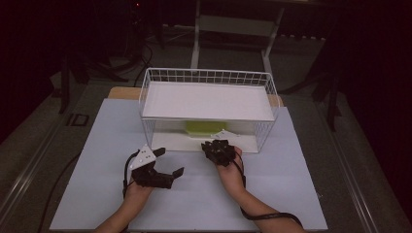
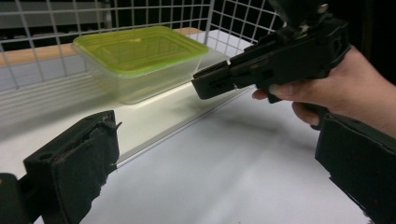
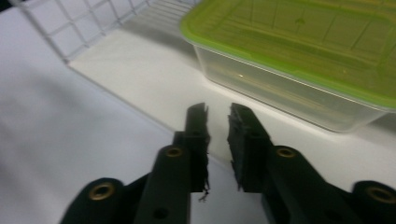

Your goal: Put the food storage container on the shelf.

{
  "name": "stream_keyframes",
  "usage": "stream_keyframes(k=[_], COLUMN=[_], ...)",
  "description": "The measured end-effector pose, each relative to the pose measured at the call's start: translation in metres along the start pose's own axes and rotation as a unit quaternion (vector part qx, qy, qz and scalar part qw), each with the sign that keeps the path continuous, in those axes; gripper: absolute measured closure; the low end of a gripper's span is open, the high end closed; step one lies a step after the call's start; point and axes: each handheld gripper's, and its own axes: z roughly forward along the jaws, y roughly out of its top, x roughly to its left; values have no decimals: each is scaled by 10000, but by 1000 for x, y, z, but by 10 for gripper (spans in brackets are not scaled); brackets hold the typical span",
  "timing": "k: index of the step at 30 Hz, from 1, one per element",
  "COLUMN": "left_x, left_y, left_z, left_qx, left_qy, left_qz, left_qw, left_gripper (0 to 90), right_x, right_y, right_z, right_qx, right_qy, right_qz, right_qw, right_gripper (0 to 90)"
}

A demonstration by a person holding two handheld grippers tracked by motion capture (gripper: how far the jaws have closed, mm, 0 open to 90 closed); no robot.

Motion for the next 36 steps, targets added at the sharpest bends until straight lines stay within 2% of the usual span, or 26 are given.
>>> stream_keyframes(k=[1, 3, 5, 8, 13, 15, 19, 22, 26, 28, 31, 36], left_x=[-1, -2, -4, -8, -13, -15, -15, -17, -19, -19, -19, -18], left_y=[1, 2, 4, 8, 15, 16, 18, 17, 16, 14, 12, 5], left_z=[0, 1, 0, 0, -4, -7, -14, -18, -22, -25, -28, -28], left_qx=[2, 6, -43, -9, 79, 79, 46, 82, 102, 87, 51, 53], left_qy=[-24, -56, -103, -155, -217, -251, -318, -329, -349, -376, -372, -390], left_qz=[12, 15, 36, 120, 232, 243, 165, 188, 187, 153, 110, -5], left_qw=[10000, 10000, 9999, 9998, 9995, 9994, 9993, 9992, 9992, 9991, 9992, 9992], left_gripper=[3, 3, 3, 3, 3, 3, 3, 3, 3, 3, 3, 3], right_x=[0, 1, 2, 2, -1, -1, -3, -3, -5, -7, -8, -11], right_y=[0, 0, 0, -1, -3, -5, -9, -12, -18, -21, -27, -38], right_z=[-5, -9, -18, -28, -48, -54, -69, -80, -92, -97, -102, -108], right_qx=[-41, -73, -80, -95, -266, -235, -227, -236, -226, -229, -183, -166], right_qy=[33, 64, 102, 126, 327, 334, 337, 435, 681, 823, 907, 834], right_qz=[12, 1, -144, -184, -69, -37, -9, 8, 40, 57, 68, -11], right_qw=[10000, 10000, 9998, 9997, 9991, 9992, 9992, 9988, 9974, 9963, 9957, 9964], right_gripper=[705, 687, 626, 537, 388, 348, 313, 280, 200, 190, 183, 184])
